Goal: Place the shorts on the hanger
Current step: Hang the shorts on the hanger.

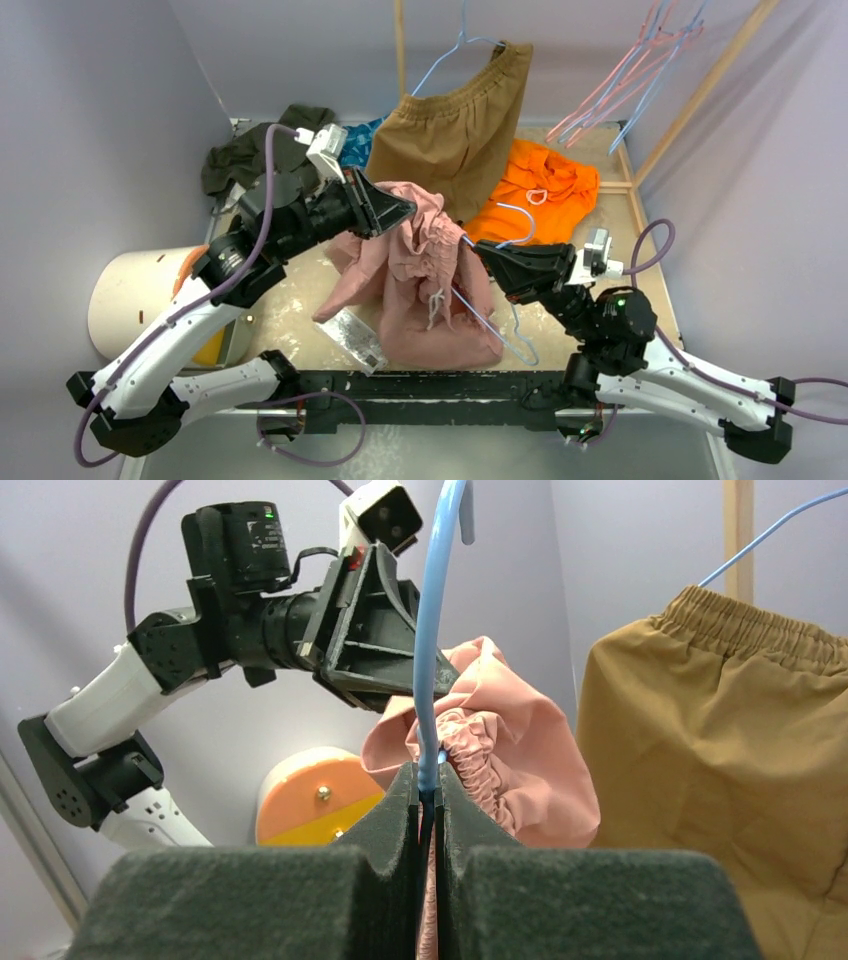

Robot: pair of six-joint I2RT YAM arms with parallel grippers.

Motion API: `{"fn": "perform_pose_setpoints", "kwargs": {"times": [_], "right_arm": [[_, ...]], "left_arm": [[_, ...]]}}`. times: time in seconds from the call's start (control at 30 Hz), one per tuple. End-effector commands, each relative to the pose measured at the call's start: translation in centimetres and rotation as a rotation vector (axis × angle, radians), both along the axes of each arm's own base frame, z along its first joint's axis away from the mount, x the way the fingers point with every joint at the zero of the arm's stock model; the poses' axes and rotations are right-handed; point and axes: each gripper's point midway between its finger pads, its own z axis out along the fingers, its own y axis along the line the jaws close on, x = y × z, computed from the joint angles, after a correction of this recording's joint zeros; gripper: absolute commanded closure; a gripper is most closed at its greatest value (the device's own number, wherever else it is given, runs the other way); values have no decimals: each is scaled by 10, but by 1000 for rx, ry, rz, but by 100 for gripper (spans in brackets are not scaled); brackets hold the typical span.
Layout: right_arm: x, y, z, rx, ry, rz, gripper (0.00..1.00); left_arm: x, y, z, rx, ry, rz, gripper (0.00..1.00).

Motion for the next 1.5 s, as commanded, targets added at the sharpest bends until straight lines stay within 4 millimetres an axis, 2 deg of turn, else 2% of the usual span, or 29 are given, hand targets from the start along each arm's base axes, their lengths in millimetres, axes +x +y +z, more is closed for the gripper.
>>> {"fn": "perform_pose_setpoints", "kwargs": {"times": [0.0, 0.1, 0.23, 0.37, 0.5, 0.7, 0.9, 0.97, 1.07, 1.23, 1.3, 1.47], "right_arm": [[-10, -17, 34, 143, -62, 15, 100], [-10, -24, 35, 183, -62, 5, 100], [-10, -27, 34, 229, -64, 7, 100], [-11, -24, 35, 243, -74, 17, 100], [-12, -24, 38, 256, -86, 20, 100], [-16, -29, 45, 299, -104, 32, 100], [-25, -32, 50, 305, -125, 68, 100], [-27, -34, 52, 306, -126, 73, 100], [-30, -39, 53, 322, -128, 81, 100], [-37, -42, 53, 342, -132, 113, 100], [-39, -40, 52, 332, -134, 126, 100], [-41, -31, 45, 282, -127, 154, 100]], "left_arm": [[-11, 13, 20, 3, -63, 2, 73], [-12, 30, 28, 39, -112, 52, 47], [-16, 48, 30, 94, -159, 98, 32], [-24, 62, 39, 116, -207, 107, 27], [-37, 70, 58, 115, -273, 82, 26], [-52, 82, 69, 176, -377, 48, 25], [-69, 101, 106, 138, -618, 71, 25], [-70, 92, 112, 127, -662, 34, 26], [-71, 67, 115, 123, -708, -77, 29], [-71, 42, 137, 101, -859, -168, 32], [-72, 29, 133, 118, -888, -227, 29], [-66, -5, 98, 175, -869, -391, 25]]}}
